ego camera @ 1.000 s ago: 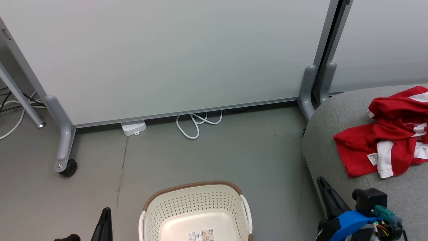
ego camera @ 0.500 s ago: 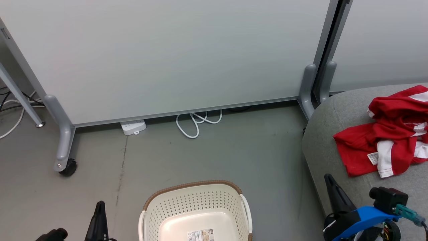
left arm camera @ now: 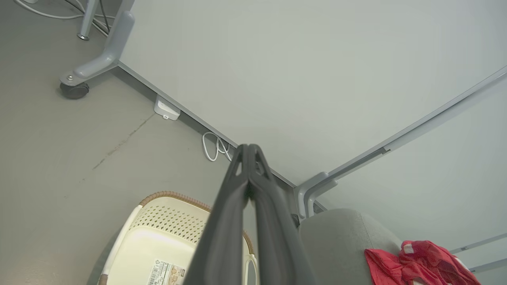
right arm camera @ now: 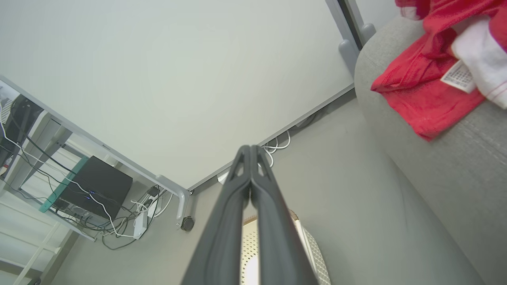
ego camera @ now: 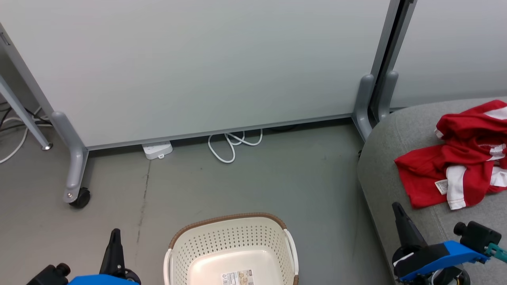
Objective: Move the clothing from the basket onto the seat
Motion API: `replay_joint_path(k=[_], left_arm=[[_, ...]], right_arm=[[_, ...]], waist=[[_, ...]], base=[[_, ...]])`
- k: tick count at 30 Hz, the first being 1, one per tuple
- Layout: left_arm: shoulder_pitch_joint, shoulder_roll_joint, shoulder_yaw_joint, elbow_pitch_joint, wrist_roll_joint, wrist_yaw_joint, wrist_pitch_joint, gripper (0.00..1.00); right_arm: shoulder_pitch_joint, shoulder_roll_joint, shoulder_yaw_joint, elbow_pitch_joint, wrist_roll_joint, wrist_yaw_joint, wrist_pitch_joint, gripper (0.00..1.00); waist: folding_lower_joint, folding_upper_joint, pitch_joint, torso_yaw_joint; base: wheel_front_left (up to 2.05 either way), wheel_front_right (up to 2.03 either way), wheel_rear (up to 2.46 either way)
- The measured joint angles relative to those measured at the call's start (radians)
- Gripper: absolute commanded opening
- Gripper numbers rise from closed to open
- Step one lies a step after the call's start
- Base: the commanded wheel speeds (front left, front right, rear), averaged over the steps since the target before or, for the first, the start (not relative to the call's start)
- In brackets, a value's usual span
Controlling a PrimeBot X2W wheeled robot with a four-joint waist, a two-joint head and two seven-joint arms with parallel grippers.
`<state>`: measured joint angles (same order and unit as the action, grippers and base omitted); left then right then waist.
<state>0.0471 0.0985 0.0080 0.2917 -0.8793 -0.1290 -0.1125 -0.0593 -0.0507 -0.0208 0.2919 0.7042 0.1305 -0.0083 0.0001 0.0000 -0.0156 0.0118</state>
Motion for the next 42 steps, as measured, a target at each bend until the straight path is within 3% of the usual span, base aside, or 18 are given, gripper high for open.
replay_joint_path(k=[42], left_arm=[[-0.084,-0.026,0.056,-0.025,-0.404,0.0,0.124,0.0]], right_arm=[[-0.021,0.0,-0.052,-0.025,0.5,0.0,0.068,0.0]], waist=[[-0.0001,0.0,0.008,-0.005]], base=[[0.0,0.0,0.0]])
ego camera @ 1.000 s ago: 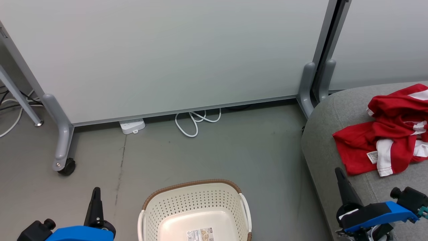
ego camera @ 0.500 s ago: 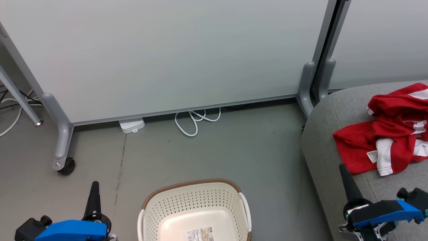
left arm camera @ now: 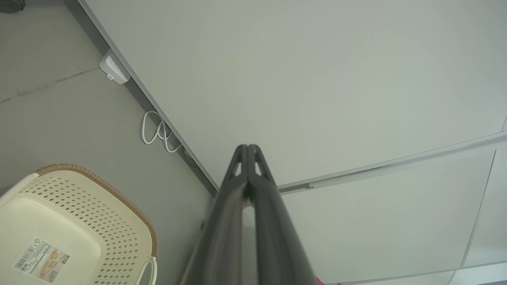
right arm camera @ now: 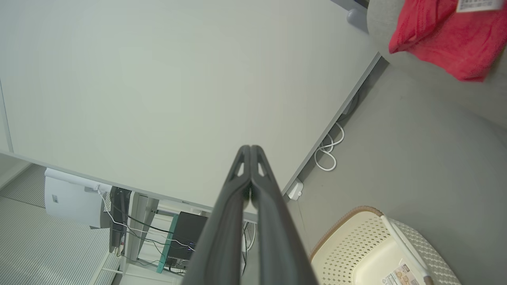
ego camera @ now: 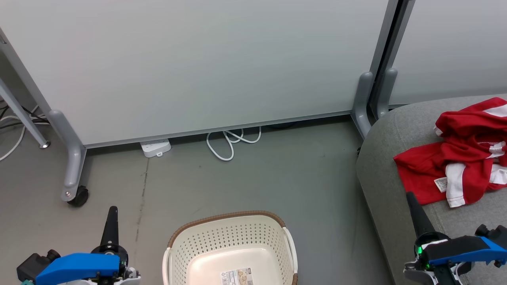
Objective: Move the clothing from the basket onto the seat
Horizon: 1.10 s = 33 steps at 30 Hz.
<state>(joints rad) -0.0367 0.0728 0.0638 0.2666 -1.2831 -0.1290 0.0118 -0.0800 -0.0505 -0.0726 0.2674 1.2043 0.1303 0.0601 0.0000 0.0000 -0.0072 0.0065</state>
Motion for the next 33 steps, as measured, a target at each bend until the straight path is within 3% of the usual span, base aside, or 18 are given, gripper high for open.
replay_joint_path(k=[33], left_arm=[[-0.047,-0.015,0.033,-0.014,-0.228,0.0,0.072,0.0]], right_arm=[[-0.018,0.0,-0.029,-0.015,0.281,0.0,0.036,0.0]], waist=[[0.0,0.0,0.007,-0.004]], base=[[0.0,0.0,0.0]])
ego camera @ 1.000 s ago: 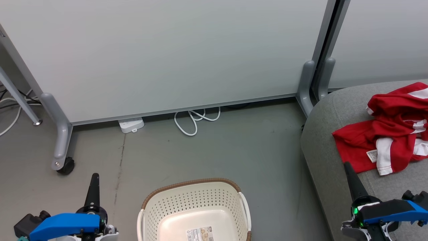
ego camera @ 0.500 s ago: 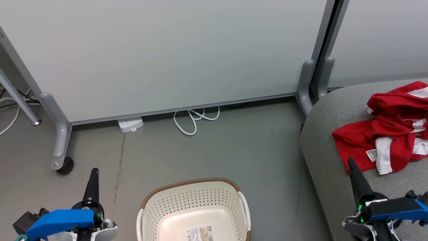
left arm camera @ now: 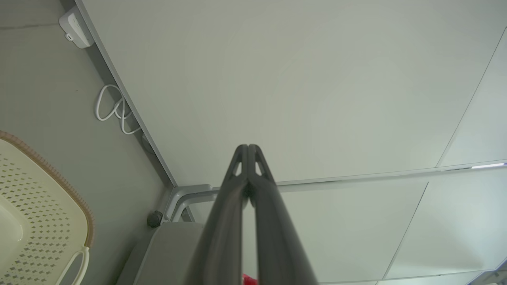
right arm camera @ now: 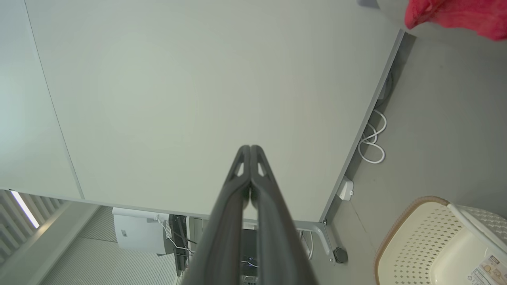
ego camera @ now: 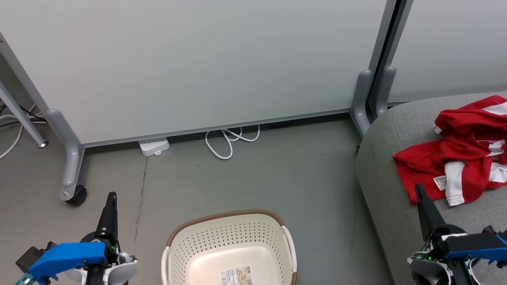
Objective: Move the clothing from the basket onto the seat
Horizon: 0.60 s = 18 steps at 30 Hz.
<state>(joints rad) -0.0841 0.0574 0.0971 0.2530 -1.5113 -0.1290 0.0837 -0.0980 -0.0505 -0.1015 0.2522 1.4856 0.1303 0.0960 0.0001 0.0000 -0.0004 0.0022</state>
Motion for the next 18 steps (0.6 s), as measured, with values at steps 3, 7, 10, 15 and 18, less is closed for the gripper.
replay_joint_path(k=[3,7,10,15,18], left_arm=[[-0.002,-0.001,0.003,-0.001,-0.017,0.0,0.004,0.0],[-0.006,-0.002,0.008,-0.002,-0.041,0.0,0.012,0.0],[-0.009,-0.003,0.011,-0.003,-0.058,0.0,0.017,0.0],[-0.017,-0.005,0.015,-0.005,-0.084,0.0,0.026,0.0],[-0.02,-0.006,0.017,-0.006,-0.1,0.0,0.03,0.0]], right_arm=[[0.0,0.0,-0.002,-0.001,0.022,0.0,0.002,0.0],[-0.001,0.0,-0.005,-0.002,0.052,0.0,0.008,0.0],[-0.002,0.0,-0.007,-0.003,0.072,0.0,0.01,0.0],[-0.002,0.0,-0.011,-0.005,0.107,0.0,0.016,0.0],[-0.003,0.0,-0.012,-0.006,0.126,0.0,0.017,0.0]], waist=[[0.0,0.0,0.001,0.0],[0.0,0.0,0.001,-0.001],[-0.0001,0.0,0.002,-0.001],[0.0,0.0,0.003,-0.002],[-0.0001,0.0,0.004,-0.002]], base=[[0.0,0.0,0.0],[0.0,0.0,0.0],[0.0,0.0,0.0],[0.0,0.0,0.0],[0.0,0.0,0.0]])
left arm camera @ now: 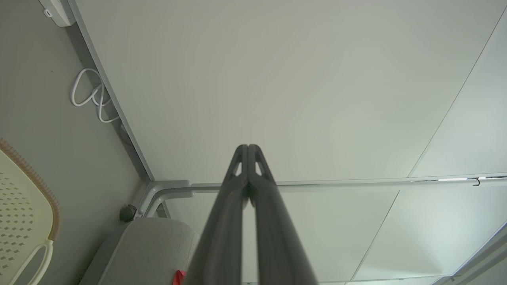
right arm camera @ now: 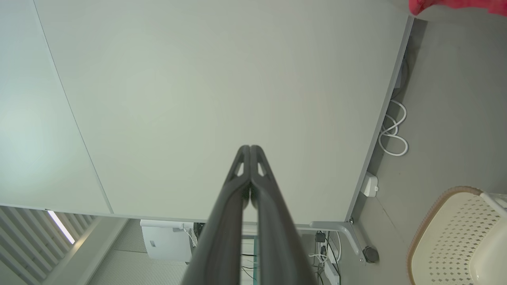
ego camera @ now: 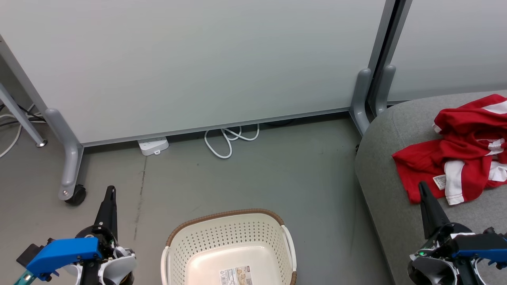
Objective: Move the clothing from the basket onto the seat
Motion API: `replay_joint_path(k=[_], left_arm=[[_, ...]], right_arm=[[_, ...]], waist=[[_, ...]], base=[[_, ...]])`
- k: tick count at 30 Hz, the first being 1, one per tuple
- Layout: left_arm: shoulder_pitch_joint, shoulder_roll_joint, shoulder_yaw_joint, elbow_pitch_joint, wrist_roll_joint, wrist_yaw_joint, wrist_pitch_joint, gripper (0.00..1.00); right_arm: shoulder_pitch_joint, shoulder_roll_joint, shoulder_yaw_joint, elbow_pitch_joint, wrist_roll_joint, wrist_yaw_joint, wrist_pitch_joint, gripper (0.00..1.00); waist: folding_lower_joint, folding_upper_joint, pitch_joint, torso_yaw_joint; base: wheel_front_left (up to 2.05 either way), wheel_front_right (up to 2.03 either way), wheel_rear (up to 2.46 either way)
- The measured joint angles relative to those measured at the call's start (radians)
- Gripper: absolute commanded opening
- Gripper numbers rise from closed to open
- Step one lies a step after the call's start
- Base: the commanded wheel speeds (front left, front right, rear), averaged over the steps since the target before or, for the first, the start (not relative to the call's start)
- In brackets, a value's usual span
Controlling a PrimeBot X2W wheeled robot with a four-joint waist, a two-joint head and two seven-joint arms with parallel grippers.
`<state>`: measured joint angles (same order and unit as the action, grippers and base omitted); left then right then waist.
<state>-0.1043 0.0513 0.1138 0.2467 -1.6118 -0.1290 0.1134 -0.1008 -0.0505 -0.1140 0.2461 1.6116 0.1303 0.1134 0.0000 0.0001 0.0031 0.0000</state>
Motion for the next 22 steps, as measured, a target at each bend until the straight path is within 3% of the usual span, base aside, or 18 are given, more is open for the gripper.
replay_joint_path(k=[22], left_arm=[[0.0,0.0,0.0,0.0,0.0,0.0,0.0,0.0]], right_arm=[[0.0,0.0,0.0,0.0,0.0,0.0,0.0,0.0]], waist=[[0.0,0.0,0.0,0.0]], base=[[0.0,0.0,0.0]])
